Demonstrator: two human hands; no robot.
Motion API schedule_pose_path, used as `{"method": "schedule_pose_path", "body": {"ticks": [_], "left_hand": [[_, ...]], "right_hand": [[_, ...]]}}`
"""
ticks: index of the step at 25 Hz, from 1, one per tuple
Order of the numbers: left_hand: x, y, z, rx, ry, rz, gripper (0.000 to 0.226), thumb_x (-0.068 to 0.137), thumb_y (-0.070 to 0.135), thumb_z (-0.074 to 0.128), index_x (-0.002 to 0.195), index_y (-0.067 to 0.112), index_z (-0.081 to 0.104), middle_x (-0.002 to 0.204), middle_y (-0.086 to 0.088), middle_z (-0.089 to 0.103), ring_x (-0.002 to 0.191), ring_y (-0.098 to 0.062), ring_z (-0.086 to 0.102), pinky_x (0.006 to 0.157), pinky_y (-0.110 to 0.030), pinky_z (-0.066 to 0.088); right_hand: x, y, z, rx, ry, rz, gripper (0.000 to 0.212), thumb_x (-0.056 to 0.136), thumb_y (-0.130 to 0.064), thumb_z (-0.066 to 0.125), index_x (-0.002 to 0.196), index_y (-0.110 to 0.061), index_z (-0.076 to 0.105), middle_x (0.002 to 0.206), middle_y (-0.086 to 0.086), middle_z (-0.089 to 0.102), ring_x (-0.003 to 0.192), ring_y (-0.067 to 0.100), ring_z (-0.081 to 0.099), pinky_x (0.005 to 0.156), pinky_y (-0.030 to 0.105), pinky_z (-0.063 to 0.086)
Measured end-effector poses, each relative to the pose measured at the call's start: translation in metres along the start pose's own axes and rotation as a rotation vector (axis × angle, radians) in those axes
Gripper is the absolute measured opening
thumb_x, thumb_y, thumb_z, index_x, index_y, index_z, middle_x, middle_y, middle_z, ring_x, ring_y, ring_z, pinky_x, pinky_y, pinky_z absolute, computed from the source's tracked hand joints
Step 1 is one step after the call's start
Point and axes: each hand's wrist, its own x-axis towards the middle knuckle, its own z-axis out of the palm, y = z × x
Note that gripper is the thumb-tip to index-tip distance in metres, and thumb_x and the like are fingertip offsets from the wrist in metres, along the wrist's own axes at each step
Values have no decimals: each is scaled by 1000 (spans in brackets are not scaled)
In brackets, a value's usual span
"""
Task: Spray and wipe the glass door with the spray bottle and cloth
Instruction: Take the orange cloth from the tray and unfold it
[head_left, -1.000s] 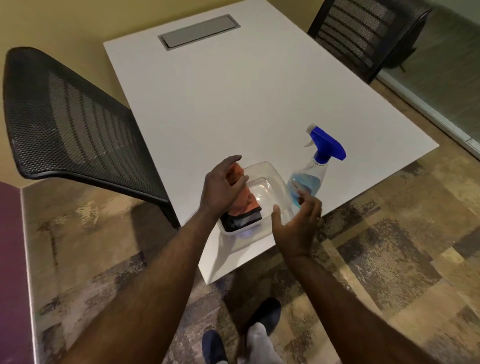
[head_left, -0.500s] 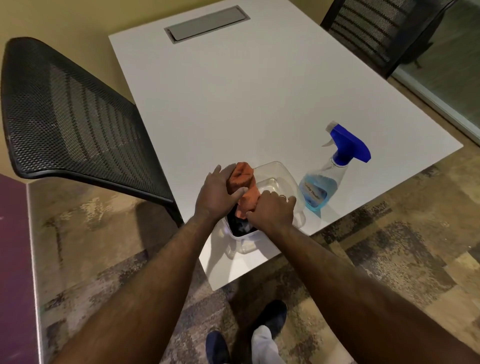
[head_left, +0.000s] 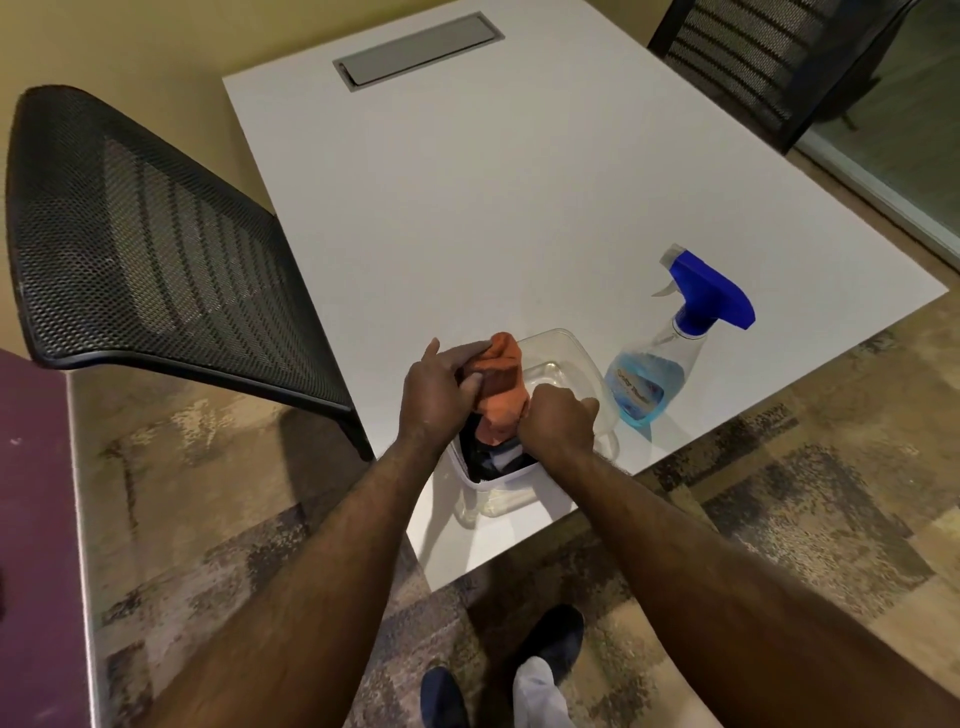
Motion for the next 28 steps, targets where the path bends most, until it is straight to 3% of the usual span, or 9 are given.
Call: {"method": "schedule_pose_path", "body": {"ticks": [2, 4, 7, 11, 14, 19, 23, 25, 28], "left_hand": [[-2, 7, -7, -100, 53, -12, 40, 85, 1, 68, 120, 19, 74, 112, -4, 78, 102, -19, 71, 118, -26, 35], [-4, 17, -17, -198, 81, -32, 39, 84, 2, 68, 118, 20, 74, 109, 4, 76, 101, -10, 69, 103, -35, 54], [-8, 34, -36, -321, 119, -31, 35, 86, 4, 68, 117, 18, 74, 109, 6, 75, 105, -13, 70, 91, -48, 60], [-15, 54, -73, -419, 163, 22, 33, 87, 4, 67, 118, 16, 73, 112, -4, 76, 107, -21, 71, 94, -51, 58], [-30, 67, -104, -506, 139, 102, 33, 88, 4, 67, 116, 19, 73, 107, 1, 77, 105, -17, 72, 96, -45, 59], [-62, 94, -133, -572, 23, 291, 43, 82, -2, 71, 117, 23, 72, 107, 3, 77, 103, -10, 72, 95, -36, 60], [-96, 130, -124, -559, -146, 431, 58, 80, -1, 78, 131, 21, 63, 109, -1, 72, 98, -8, 70, 86, -17, 57], [-119, 156, -111, -490, -254, 525, 60, 81, -2, 77, 135, 18, 62, 113, 1, 70, 92, -5, 69, 82, -14, 56], [-157, 201, -87, -483, -395, 635, 55, 81, -5, 75, 132, 10, 63, 112, 2, 68, 81, 14, 66, 74, 1, 48]], "right_hand": [[-3, 1, -7, 69, 25, 16, 16, 92, -32, 60, 84, -18, 59, 85, 4, 69, 67, 17, 46, 85, 37, 33], [-8, -1, -18, 122, 66, 25, 19, 91, -33, 62, 92, -15, 63, 87, 5, 70, 69, 17, 48, 82, 36, 31], [-20, -9, -42, 155, 133, 28, 25, 93, -38, 59, 100, -13, 63, 91, 6, 70, 72, 18, 52, 86, 37, 36], [-51, -25, -87, 90, 255, 38, 24, 94, -36, 57, 103, -14, 61, 92, 8, 71, 77, 22, 61, 90, 42, 43], [-87, -38, -126, 162, 306, 47, 19, 94, -25, 57, 106, -10, 59, 98, 10, 68, 89, 28, 65, 84, 40, 50], [-173, -43, -169, 328, 594, 29, 17, 93, -13, 44, 103, -7, 57, 92, 6, 56, 84, 27, 62, 69, 33, 45], [-253, -25, -193, 279, 788, 119, 35, 83, -32, 37, 98, -12, 61, 94, 7, 58, 82, 25, 58, 70, 37, 48], [-294, -6, -203, 216, 865, 195, 20, 88, -18, 45, 98, -11, 61, 95, 10, 58, 86, 30, 58, 73, 41, 49], [-354, 28, -217, 153, 940, 304, 19, 87, -6, 49, 102, -7, 61, 99, 13, 57, 89, 34, 58, 76, 44, 49]]}}
